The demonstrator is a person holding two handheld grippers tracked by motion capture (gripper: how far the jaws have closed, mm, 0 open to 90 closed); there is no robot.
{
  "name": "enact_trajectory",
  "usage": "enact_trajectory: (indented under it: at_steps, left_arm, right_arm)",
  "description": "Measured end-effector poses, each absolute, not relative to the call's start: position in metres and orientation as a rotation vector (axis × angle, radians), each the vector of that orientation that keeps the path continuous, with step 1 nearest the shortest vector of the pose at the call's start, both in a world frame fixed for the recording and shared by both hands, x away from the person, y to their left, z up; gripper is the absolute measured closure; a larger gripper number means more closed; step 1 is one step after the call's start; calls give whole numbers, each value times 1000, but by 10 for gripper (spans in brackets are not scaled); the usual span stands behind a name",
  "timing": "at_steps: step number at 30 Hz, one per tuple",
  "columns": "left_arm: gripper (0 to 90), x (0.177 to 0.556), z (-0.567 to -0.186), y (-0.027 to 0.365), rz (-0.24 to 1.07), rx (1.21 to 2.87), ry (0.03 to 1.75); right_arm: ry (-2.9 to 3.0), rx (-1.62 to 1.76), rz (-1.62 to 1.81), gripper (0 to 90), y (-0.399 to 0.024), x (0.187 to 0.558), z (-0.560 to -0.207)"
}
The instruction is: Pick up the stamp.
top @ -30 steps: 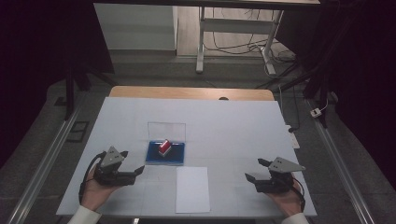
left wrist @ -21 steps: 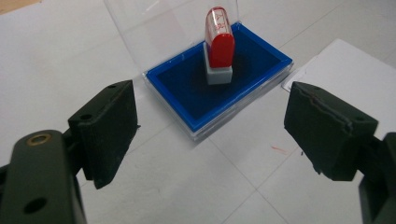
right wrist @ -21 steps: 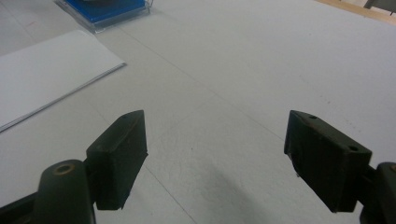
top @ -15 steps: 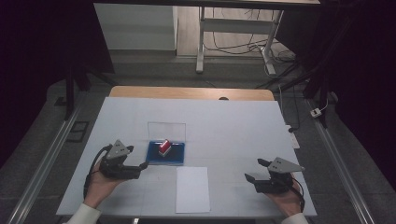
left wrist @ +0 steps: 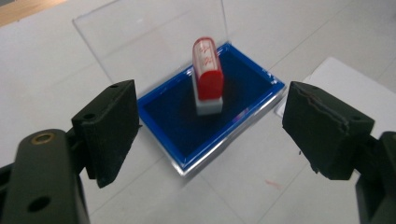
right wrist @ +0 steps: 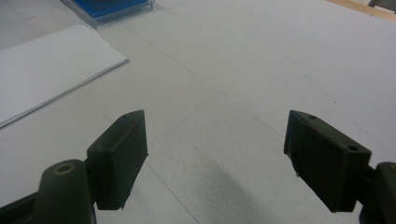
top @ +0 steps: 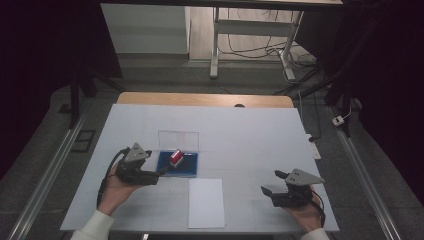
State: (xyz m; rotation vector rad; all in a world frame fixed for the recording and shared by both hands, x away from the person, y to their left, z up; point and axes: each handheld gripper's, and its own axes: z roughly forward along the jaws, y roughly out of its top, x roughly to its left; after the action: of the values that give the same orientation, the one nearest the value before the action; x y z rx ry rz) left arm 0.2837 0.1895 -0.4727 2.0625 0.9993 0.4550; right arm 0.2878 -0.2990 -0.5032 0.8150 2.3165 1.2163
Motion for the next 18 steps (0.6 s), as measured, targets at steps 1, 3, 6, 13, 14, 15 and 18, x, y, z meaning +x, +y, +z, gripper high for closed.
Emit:
enact_trajectory:
  at_steps: [1,3,6,13,14,15,18]
  left_arm:
    - [189,285,-472,188,454,2063,996]
    - [189,288,-470,184,455,2066,990]
    - [189,293,-469,180,448,2072,979]
    - [191,302,-469,171,442,2092,969]
    - [191,303,-469,170,437,2098,965]
    - [191,304,-470,169,435,2102,966]
    - [191,308,-471,166,432,2108,969]
  right_arm:
    - [2317,815,1216,212,-299,288,-503]
    - [2318,816,1218,213,-299,288,-504]
    - [2321,817,1216,214,-299,288,-504]
    - [2328,819,1197,215,-298,288,-505]
    - [2328,819,1197,215,-298,288,-505]
    - [2331,817,1207,215,-298,289,-506]
    - [2337,814,1202,215,-297,289,-506]
